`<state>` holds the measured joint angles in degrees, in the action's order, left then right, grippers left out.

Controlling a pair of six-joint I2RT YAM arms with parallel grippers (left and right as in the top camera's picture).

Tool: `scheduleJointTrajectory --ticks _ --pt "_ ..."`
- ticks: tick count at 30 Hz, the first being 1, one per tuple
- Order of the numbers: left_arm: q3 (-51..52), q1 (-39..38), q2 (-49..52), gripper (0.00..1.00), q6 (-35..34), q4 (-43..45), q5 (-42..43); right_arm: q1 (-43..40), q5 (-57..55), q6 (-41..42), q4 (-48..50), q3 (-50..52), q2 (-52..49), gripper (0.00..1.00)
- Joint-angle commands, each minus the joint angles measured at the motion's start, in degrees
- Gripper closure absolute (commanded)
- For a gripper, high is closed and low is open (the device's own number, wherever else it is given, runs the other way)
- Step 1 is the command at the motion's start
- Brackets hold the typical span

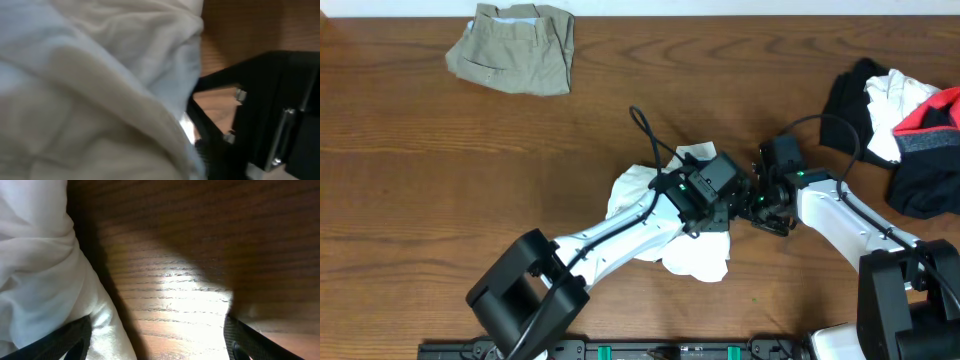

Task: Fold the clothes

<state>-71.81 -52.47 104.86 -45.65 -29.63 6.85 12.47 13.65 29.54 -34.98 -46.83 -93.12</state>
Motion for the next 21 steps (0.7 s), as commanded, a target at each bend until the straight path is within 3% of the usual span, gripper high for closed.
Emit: scheduleJointTrajectory --ticks 1,11,21 --pt "-1.18 -0.55 0.59 0.45 -0.07 0.42 0.20 0.44 -0.35 0.44 0.20 1.55 -3.21 0.14" --pt "-1.31 -0.55 -3.67 0.30 6.84 1.46 4.26 -5.14 -0.37 -1.49 -3.80 0.15 -3.15 0.10" --pt "-1.31 -0.22 -20.26 0.17 14.01 -0.79 4.04 -10.69 -1.68 -5.11 -14.21 -7.96 -3.08 0.05"
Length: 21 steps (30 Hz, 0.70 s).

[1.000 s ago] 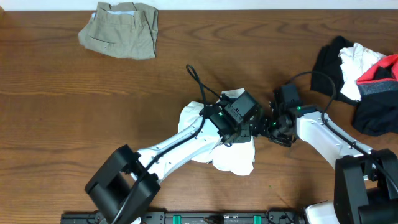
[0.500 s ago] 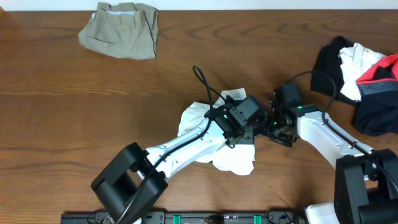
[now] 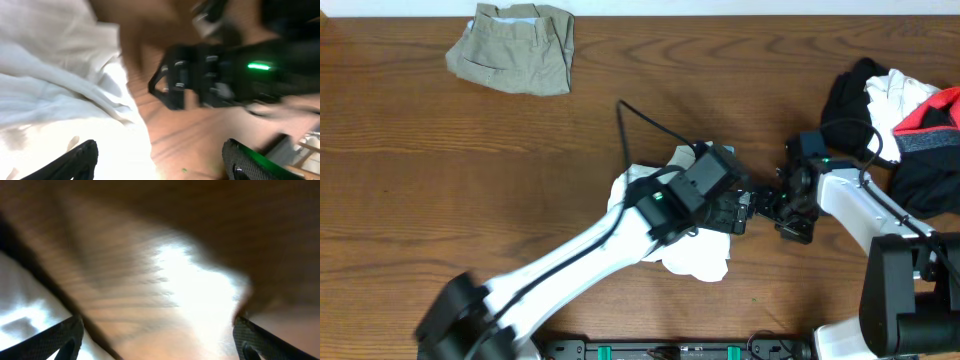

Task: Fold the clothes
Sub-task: 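Release the shirt and retract the left gripper to the left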

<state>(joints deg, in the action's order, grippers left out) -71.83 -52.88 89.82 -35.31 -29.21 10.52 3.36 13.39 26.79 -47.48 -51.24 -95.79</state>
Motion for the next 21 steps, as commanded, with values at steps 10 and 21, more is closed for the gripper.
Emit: scheduleJointTrajectory --ticks 10,21 --pt "-1.27 14.86 -27.65 0.12 0.74 -24.61 -13.20 -1.22 -4.17 -9.81 -16.17 -19.10 6.05 0.06" --pt "-1.25 40.79 -38.45 0.02 0.70 -38.05 -13.16 19.91 -5.07 -17.25 -9.29 -25.24 13.86 0.17"
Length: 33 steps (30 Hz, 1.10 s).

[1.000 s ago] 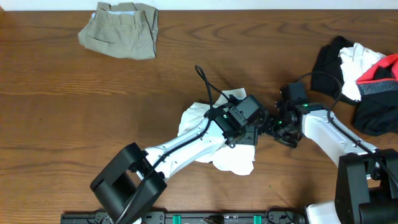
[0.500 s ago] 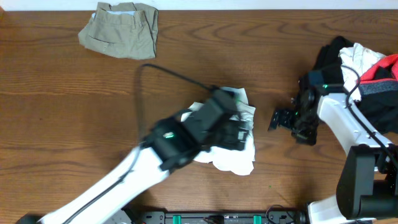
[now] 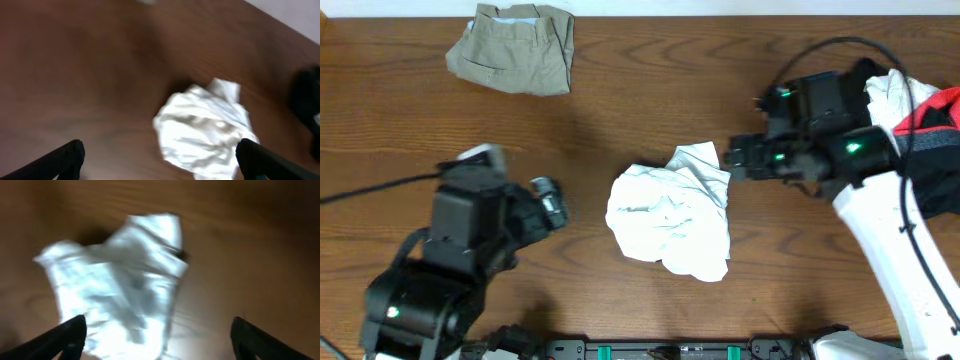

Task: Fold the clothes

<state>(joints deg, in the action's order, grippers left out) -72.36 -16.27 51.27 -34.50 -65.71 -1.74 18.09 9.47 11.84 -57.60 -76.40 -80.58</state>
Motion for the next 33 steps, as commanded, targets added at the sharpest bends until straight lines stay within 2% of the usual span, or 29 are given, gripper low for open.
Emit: scheduleJointTrajectory --ticks 1,5,8,14,18,23,31,33 --pt "-0.74 6.16 0.11 0.02 -0.13 -2.82 -0.90 7.26 -2.34 -2.27 1.49 -0.09 -2.12 0.18" --pt "-0.68 12.15 0.22 0.02 -0.52 -6.69 -0.81 14.69 -10.86 -1.29 2.91 -0.09 -7.28 0.17" --pt "-0.63 14.93 0.24 0.02 -0.48 -8.52 -0.66 18.10 -12.72 -1.18 4.20 -0.09 -11.85 0.17" --pt "-0.63 15.61 0.24 0.02 -0.48 -9.27 -0.68 20.81 -16.44 -1.31 6.01 -0.09 -17.51 0.18" --pt "-0.63 15.61 0.24 0.02 -0.48 -9.25 -0.68 21.73 -16.76 -6.78 7.19 -0.09 -19.52 0.16" --pt "-0.61 15.61 0.46 0.02 -0.48 -9.27 -0.68 21.97 -16.76 -10.47 9.57 -0.09 -22.16 0.19" --pt "0.02 15.61 0.68 0.02 -0.46 -9.29 -0.68 21.57 -20.46 -9.01 11.13 -0.11 -24.22 0.43" --pt "0.02 15.61 0.94 0.02 -0.46 -9.29 -0.68 20.85 -20.44 -8.90 11.87 -0.39 -24.22 0.57"
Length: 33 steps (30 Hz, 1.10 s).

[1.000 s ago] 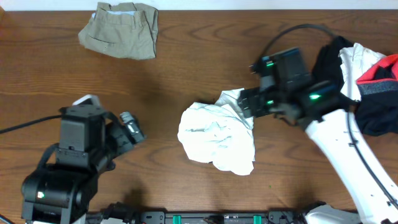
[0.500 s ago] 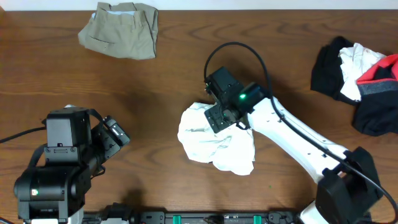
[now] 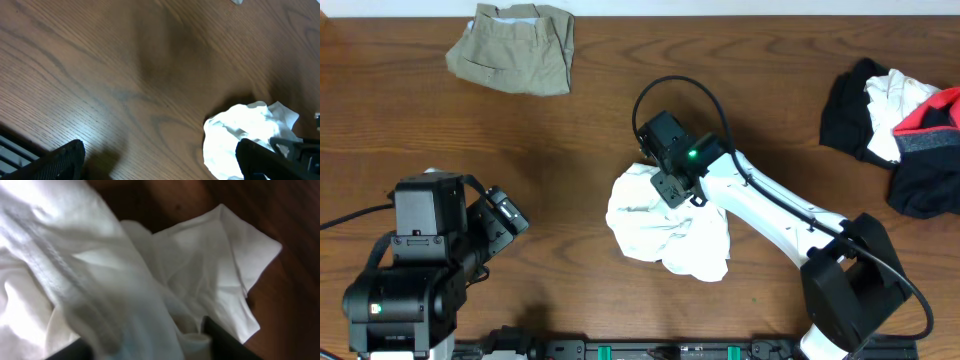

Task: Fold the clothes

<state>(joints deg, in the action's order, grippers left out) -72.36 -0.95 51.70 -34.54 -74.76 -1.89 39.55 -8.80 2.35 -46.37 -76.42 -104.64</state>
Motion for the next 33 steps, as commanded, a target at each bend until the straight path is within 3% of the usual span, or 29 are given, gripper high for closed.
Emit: scheduleJointTrajectory --ticks 1,2,5,14,27,33 --pt "0.02 0.28 0.61 0.02 -0.39 -0.24 -0.52 -1.01 -2.10 0.61 0.92 -0.42 -0.15 0.66" --pt "0.02 0.28 0.72 0.02 -0.42 -0.24 -0.52 -1.46 -2.12 0.61 1.22 -0.42 -0.15 0.74" --pt "0.04 0.28 1.18 0.02 -0.42 -0.24 -0.55 -3.06 -1.99 2.34 1.66 -0.44 -0.15 0.85" --pt "0.13 0.28 2.93 0.02 -0.39 -0.22 -0.55 -9.77 3.21 6.60 2.93 -0.44 -0.15 0.94" --pt "0.13 0.28 4.52 0.02 -0.42 -0.22 -0.55 -16.13 3.78 16.15 1.62 -0.42 -0.15 0.98" --pt "0.13 0.28 4.52 0.02 -0.39 -0.31 -0.55 -16.13 -7.19 23.63 -2.82 -0.35 -0.17 0.98"
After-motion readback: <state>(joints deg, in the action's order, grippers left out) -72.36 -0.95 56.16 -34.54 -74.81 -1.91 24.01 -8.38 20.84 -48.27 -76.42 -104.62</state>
